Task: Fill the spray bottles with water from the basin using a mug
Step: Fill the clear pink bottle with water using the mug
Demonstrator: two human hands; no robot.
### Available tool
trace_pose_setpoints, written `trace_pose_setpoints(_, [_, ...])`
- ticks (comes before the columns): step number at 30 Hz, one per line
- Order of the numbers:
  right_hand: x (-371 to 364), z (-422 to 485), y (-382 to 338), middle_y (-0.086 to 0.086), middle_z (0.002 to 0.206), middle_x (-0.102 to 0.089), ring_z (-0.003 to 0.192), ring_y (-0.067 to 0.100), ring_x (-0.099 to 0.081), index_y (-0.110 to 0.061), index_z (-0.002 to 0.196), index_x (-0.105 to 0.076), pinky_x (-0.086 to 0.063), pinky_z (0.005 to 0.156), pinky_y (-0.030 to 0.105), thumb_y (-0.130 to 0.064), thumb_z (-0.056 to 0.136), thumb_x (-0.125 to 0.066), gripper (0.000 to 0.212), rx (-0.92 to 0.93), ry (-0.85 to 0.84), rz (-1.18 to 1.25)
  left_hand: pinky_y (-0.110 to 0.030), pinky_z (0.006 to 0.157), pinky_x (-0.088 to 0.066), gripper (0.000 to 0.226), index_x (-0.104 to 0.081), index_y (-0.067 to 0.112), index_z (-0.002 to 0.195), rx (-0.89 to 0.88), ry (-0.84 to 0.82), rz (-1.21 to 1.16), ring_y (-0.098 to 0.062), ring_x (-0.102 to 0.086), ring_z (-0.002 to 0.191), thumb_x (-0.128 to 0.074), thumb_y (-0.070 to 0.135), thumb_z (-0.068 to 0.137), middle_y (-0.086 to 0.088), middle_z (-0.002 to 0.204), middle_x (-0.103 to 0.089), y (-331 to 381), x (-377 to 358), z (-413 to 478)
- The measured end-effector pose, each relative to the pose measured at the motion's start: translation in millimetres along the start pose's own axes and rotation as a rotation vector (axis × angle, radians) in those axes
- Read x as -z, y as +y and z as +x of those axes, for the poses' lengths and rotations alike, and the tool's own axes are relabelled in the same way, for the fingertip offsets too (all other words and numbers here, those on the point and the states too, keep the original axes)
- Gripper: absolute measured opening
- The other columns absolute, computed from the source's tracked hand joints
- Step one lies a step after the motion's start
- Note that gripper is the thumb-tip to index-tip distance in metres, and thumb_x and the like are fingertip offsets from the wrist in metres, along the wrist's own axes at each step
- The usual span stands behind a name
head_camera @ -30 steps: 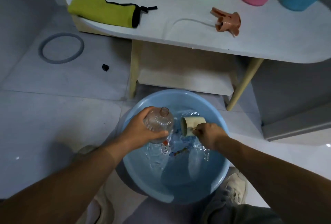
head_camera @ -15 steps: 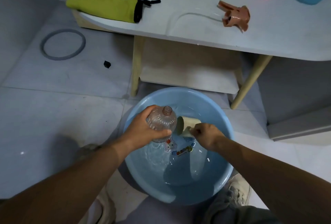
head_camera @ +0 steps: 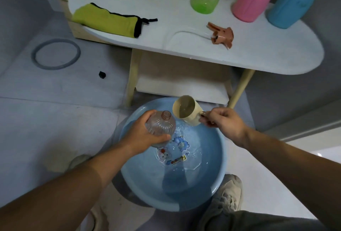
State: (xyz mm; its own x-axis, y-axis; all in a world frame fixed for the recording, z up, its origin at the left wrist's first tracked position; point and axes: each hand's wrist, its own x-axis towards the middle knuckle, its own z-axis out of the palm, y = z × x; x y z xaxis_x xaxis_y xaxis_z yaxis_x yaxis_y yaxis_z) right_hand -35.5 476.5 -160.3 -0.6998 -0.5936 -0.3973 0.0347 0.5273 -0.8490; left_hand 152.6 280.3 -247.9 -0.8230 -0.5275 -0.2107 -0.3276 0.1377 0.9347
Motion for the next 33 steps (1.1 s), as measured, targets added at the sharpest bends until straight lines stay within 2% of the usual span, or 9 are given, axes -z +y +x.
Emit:
trace_pose_setpoints(5, [20.0,-20.8,-23.7,0.028,0.097,-0.07,0.083,0.023,-0.061,-0.008,0.074,-0.074,-0.049,0.097,0.054,-0.022,0.095,-0.064,0.027,0.106,0.03,-0.078,0.0,0.074,-0.044,0.078,-0.059,0.023,0.128,-0.038,-0.007,-0.033,0.017,-0.061,0.094,-0.1,0.018,0.061,0.017,0.112,-0.066,2.8,-5.3,0.6])
trace_pose_setpoints(11, [26.2,-37.9,-45.3,0.028,0.084,-0.065,0.074,0.019,-0.05,0.002,0.08,-0.067,-0.043,0.072,0.034,-0.023,0.095,-0.064,0.03,0.232,0.021,-0.18,-0.002,0.072,-0.047,0.077,-0.058,0.034,0.123,-0.048,-0.046,-0.073,0.014,-0.063,0.097,-0.1,0.02,0.061,0.018,0.114,-0.066,5.8,-6.4,-1.1])
trace_pose_setpoints(13, [24.6,-41.5,-49.8,0.012,0.062,-0.053,0.061,0.009,-0.043,0.002,0.077,-0.065,-0.037,0.06,0.02,-0.025,0.094,-0.066,0.032,0.272,0.017,-0.215,-0.002,0.074,-0.047,0.08,-0.056,0.037,0.124,-0.041,-0.044,-0.077,0.015,-0.062,0.098,-0.1,0.023,0.06,0.02,0.116,-0.065,6.2,-6.2,-1.4])
trace_pose_setpoints(15, [22.6,-43.9,-52.4,-0.005,0.055,-0.043,0.05,0.003,-0.035,0.001,0.074,-0.065,-0.031,0.05,0.012,-0.026,0.094,-0.066,0.034,0.306,0.021,-0.249,-0.003,0.075,-0.047,0.078,-0.056,0.041,0.121,-0.037,-0.04,-0.079,0.014,-0.061,0.099,-0.101,0.024,0.059,0.025,0.113,-0.065,6.4,-5.7,-1.7])
trace_pose_setpoints(16, [21.6,-44.3,-52.6,-0.004,0.055,-0.044,0.05,0.003,-0.035,0.001,0.073,-0.064,-0.03,0.049,0.011,-0.026,0.093,-0.066,0.034,0.325,0.023,-0.264,-0.003,0.075,-0.047,0.076,-0.056,0.043,0.118,-0.038,-0.04,-0.08,0.014,-0.061,0.1,-0.101,0.025,0.059,0.029,0.111,-0.065,6.6,-5.1,-1.7])
trace_pose_setpoints(19, [18.6,-45.2,-54.5,0.016,0.073,-0.063,0.057,0.003,-0.041,-0.001,0.075,-0.066,-0.035,0.054,0.013,-0.024,0.094,-0.066,0.03,0.369,0.022,-0.322,-0.004,0.076,-0.048,0.076,-0.056,0.044,0.118,-0.043,-0.044,-0.087,0.013,-0.061,0.101,-0.1,0.03,0.057,0.035,0.111,-0.063,7.5,-3.5,-1.6])
trace_pose_setpoints(23, [18.6,-46.0,-56.8,-0.001,0.087,-0.075,0.063,-0.006,-0.056,-0.014,0.073,-0.07,-0.038,0.061,0.005,-0.024,0.093,-0.067,0.022,0.394,0.025,-0.385,-0.01,0.078,-0.052,0.082,-0.057,0.043,0.121,-0.04,-0.043,-0.098,0.008,-0.063,0.103,-0.096,0.049,0.048,0.028,0.114,-0.065,8.0,-3.1,-0.7])
trace_pose_setpoints(30, [19.0,-45.6,-57.7,-0.008,0.092,-0.073,0.088,0.012,-0.066,-0.025,0.073,-0.067,-0.05,0.071,0.03,-0.028,0.092,-0.065,0.02,0.466,0.05,-0.528,-0.009,0.079,-0.051,0.086,-0.056,0.038,0.128,-0.037,-0.038,-0.081,0.009,-0.062,0.104,-0.098,0.044,0.053,0.026,0.115,-0.065,5.3,-3.7,0.4])
trace_pose_setpoints(33, [18.3,-45.9,-57.2,-0.009,0.093,-0.072,0.091,0.008,-0.065,-0.029,0.071,-0.066,-0.051,0.072,0.031,-0.026,0.092,-0.065,0.021,0.474,0.039,-0.536,-0.014,0.083,-0.053,0.085,-0.056,0.034,0.131,-0.025,-0.032,-0.08,0.009,-0.062,0.104,-0.101,0.031,0.058,0.02,0.119,-0.065,2.2,-4.2,1.4])
